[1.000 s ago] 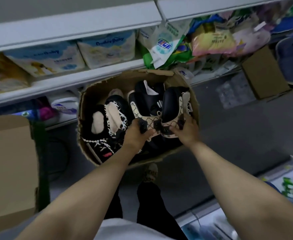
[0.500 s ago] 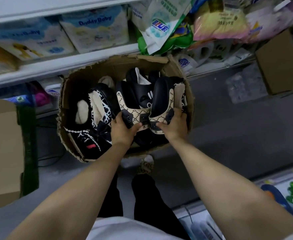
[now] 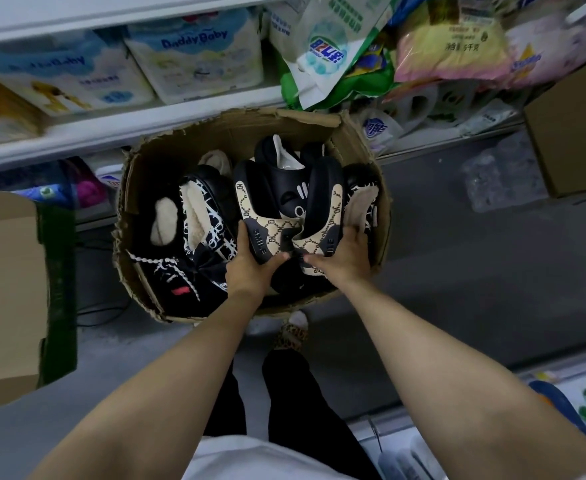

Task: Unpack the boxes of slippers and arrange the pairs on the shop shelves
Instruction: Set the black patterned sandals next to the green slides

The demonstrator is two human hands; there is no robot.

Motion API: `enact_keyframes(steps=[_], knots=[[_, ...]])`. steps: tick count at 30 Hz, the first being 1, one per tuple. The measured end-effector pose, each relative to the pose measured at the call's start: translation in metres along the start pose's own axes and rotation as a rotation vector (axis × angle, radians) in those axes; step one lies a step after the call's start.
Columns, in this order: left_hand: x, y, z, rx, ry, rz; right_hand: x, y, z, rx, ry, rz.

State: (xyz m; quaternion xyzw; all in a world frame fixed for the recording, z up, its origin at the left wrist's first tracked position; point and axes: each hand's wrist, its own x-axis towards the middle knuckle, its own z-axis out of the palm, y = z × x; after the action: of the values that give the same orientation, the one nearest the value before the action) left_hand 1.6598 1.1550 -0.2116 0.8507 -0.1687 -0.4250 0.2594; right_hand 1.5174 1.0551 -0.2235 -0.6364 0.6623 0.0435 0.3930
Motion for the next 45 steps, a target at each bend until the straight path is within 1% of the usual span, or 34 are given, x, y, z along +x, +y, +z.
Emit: enact_keyframes(steps=[3,6,9,11,14,18,20,22,24,26,30,33,36,40,45], knots=[[0.002,0.001,0.005,0.005,0.023,-0.015,0.004,-0.001,-0.003,-0.018,0.006,0.005],[0.004,0.004,0.013,0.006,0.048,-0.048,0.012,-0.003,-0.011,0.056,0.027,0.039],[0.008,0.009,0.014,-0.025,0.065,-0.055,0.019,-0.005,-0.026,0.113,-0.020,0.031],[0.012,0.011,0.007,-0.063,0.075,-0.025,0.021,-0.004,-0.037,0.225,-0.084,0.020],[0.013,0.014,-0.012,-0.149,0.086,-0.035,0.021,0.002,-0.050,0.520,-0.194,0.023],[0.005,0.017,-0.035,-0.325,0.018,-0.042,0.013,0.002,-0.062,0.675,-0.313,-0.029],[-0.002,0.020,-0.047,-0.402,-0.005,-0.007,0.007,-0.001,-0.066,0.704,-0.322,-0.081],[-0.012,0.027,-0.060,-0.492,-0.020,0.046,0.001,-0.005,-0.072,0.730,-0.281,-0.153],[-0.023,0.035,-0.075,-0.561,-0.055,0.115,-0.005,-0.012,-0.079,0.756,-0.262,-0.205],[-0.035,0.042,-0.092,-0.601,-0.105,0.191,-0.012,-0.020,-0.088,0.761,-0.278,-0.261],[-0.058,0.055,-0.124,-0.669,-0.101,0.308,-0.029,-0.050,-0.109,0.915,-0.269,-0.338],[-0.071,0.066,-0.145,-0.705,-0.072,0.388,-0.046,-0.081,-0.124,0.989,-0.330,-0.434],[-0.083,0.077,-0.169,-0.785,-0.031,0.460,-0.062,-0.111,-0.138,0.997,-0.402,-0.514],[-0.104,0.087,-0.207,-0.878,0.010,0.563,-0.081,-0.149,-0.153,0.987,-0.542,-0.629],[-0.129,0.087,-0.256,-0.900,0.143,0.673,-0.110,-0.201,-0.164,0.940,-0.640,-0.777]])
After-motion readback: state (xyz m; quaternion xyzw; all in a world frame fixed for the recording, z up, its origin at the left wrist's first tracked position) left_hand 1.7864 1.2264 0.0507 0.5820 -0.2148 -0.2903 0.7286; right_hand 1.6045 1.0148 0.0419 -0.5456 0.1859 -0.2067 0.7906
